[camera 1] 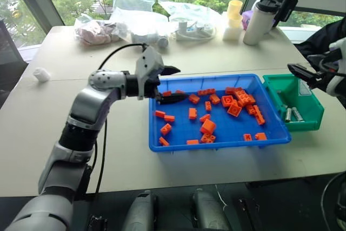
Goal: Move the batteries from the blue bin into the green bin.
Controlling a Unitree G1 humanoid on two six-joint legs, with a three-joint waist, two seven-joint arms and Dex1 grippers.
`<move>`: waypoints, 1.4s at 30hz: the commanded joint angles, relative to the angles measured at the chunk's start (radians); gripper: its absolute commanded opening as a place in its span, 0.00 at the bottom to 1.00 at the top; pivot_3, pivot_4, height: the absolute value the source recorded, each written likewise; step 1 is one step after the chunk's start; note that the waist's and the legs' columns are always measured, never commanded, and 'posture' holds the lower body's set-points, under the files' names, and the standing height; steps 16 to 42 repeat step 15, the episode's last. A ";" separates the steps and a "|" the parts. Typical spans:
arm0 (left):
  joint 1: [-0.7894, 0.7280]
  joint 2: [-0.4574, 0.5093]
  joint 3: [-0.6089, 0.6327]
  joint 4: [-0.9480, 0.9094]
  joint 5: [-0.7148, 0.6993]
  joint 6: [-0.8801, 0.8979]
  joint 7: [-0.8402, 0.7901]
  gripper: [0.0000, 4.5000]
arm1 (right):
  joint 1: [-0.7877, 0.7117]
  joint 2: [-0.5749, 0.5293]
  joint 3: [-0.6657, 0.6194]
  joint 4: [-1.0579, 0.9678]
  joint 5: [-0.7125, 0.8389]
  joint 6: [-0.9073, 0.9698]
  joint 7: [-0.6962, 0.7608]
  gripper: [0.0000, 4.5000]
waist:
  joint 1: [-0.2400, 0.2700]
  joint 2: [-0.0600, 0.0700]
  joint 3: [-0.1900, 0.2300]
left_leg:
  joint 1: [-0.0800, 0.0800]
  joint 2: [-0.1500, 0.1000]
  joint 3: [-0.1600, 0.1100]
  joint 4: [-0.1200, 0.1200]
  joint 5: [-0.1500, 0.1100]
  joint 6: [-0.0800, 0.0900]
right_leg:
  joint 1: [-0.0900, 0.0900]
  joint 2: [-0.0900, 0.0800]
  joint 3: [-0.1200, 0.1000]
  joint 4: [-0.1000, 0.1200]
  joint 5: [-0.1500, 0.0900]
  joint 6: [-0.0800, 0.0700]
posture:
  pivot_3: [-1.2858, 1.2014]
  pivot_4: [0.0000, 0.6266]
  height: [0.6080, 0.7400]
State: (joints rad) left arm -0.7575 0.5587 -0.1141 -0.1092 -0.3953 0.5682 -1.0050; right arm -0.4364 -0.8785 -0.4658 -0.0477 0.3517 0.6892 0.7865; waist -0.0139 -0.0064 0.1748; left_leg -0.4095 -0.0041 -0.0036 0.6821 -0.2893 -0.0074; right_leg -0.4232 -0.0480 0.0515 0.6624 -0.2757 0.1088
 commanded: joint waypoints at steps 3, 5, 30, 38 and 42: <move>0.110 0.140 0.164 -0.247 -0.155 0.217 0.034 1.00 | 0.149 -0.022 -0.201 -0.140 0.194 0.095 0.096 0.73 | 0.006 0.000 0.000 | 0.000 -0.001 0.000 0.000 0.000 0.000 | 0.000 -0.002 0.000 0.000 0.000 0.000 | 0.52 0.24 1.00; 0.166 0.181 0.225 -0.332 -0.216 0.305 0.068 1.00 | 0.246 -0.025 -0.275 -0.181 0.257 0.146 0.139 0.73 | 0.009 0.000 0.000 | 0.000 -0.001 -0.001 0.001 0.000 0.000 | 0.001 -0.002 0.000 0.000 0.000 0.000 | 0.52 0.24 1.00; 0.403 0.232 0.339 -0.415 -0.324 0.418 0.169 1.00 | 0.452 0.014 -0.348 -0.225 0.396 0.237 0.133 0.73 | -0.002 0.000 0.000 | 0.014 0.000 -0.002 -0.003 0.000 0.000 | 0.016 0.000 -0.001 -0.004 -0.001 -0.001 | 0.52 0.24 1.00; 0.403 0.232 0.339 -0.415 -0.324 0.418 0.169 1.00 | 0.452 0.014 -0.348 -0.225 0.396 0.237 0.133 0.73 | -0.002 0.000 0.000 | 0.014 0.000 -0.002 -0.003 0.000 0.000 | 0.016 0.000 -0.001 -0.004 -0.001 -0.001 | 0.52 0.24 1.00; 0.403 0.232 0.339 -0.415 -0.324 0.418 0.169 1.00 | 0.452 0.014 -0.348 -0.225 0.396 0.237 0.133 0.73 | -0.002 0.000 0.000 | 0.014 0.000 -0.002 -0.003 0.000 0.000 | 0.016 0.000 -0.001 -0.004 -0.001 -0.001 | 0.52 0.24 1.00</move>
